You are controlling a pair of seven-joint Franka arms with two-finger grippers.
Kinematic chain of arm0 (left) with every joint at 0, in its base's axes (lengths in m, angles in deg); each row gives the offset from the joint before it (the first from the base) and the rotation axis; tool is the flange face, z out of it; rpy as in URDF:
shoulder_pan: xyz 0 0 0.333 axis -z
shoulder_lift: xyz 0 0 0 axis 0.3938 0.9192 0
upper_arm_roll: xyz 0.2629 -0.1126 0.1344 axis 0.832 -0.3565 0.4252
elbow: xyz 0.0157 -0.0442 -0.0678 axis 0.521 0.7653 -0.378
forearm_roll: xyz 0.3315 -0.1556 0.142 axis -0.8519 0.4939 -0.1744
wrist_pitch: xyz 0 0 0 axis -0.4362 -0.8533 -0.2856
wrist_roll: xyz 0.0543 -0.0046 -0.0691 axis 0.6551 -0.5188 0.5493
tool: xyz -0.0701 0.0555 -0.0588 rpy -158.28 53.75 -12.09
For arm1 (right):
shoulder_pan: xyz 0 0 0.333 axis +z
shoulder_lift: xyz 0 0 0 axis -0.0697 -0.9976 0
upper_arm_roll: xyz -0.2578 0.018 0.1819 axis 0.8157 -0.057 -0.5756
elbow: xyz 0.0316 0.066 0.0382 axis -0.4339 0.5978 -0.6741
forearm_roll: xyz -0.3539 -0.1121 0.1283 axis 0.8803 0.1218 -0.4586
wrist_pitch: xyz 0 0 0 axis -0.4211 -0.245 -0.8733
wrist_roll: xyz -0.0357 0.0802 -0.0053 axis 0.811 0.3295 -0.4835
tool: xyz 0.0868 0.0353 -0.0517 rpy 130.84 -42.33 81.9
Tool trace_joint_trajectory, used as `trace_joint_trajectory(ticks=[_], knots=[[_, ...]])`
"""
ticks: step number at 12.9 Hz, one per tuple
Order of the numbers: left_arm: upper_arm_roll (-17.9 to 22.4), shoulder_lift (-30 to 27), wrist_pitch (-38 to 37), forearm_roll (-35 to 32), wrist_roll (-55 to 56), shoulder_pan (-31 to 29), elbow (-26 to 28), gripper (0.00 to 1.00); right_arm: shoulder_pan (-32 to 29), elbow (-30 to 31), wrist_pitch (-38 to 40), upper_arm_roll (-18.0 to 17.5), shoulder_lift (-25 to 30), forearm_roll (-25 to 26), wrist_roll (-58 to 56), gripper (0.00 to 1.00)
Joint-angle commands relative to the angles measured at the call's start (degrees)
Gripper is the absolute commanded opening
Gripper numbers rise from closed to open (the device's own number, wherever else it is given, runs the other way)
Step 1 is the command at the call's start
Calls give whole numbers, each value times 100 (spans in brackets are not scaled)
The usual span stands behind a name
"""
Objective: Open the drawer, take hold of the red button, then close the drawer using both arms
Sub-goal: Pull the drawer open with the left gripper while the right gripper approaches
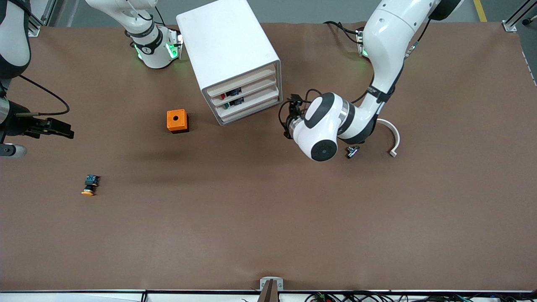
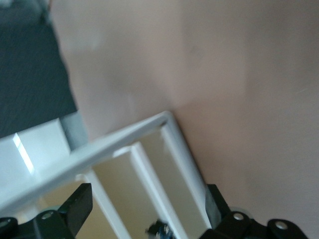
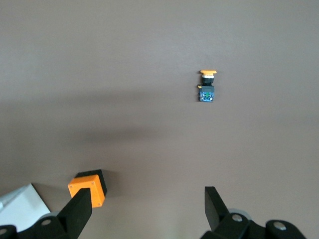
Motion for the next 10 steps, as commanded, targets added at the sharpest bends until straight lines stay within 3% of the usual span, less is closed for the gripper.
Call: trace_joint_trajectory(ticks=[1, 5, 8, 10], knots=[[35, 295, -98, 715, 617, 31, -168, 100, 402, -93, 145, -36, -27, -10, 1542, 100], [35, 497, -116, 1243, 1890, 303, -168, 98, 1483, -23, 322, -36, 43, -300, 4356, 100], [26, 595, -151, 1674, 1963, 356, -159, 71, 2362, -22, 60, -36, 26, -379, 5834, 100], [26, 648, -169, 1806, 2024, 479, -168, 71, 2785, -22, -161, -36, -9, -388, 6503, 100]])
